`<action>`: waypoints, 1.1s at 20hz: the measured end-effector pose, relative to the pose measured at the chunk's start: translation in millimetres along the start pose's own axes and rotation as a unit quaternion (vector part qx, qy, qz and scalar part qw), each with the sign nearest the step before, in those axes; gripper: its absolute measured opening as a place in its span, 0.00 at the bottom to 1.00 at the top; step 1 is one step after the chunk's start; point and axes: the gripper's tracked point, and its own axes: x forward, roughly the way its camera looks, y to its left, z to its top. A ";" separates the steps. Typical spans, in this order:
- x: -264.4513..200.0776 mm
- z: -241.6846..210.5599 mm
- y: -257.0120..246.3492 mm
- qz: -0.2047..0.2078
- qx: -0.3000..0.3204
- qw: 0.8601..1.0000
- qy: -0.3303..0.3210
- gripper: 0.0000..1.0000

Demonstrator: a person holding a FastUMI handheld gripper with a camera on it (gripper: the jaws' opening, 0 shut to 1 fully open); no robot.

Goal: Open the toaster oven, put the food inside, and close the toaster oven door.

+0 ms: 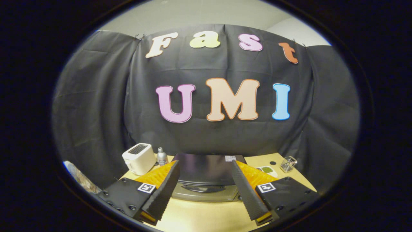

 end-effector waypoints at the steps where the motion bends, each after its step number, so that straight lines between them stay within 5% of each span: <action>1: 5.0 -3.2 3.7 -0.002 -0.001 1.000 -0.003 0.98; 15: 94.8 -140.4 34.6 -0.002 0.033 0.999 -0.017 0.98; 22: 110.3 -159.2 28.7 0.001 0.017 1.000 -0.026 0.98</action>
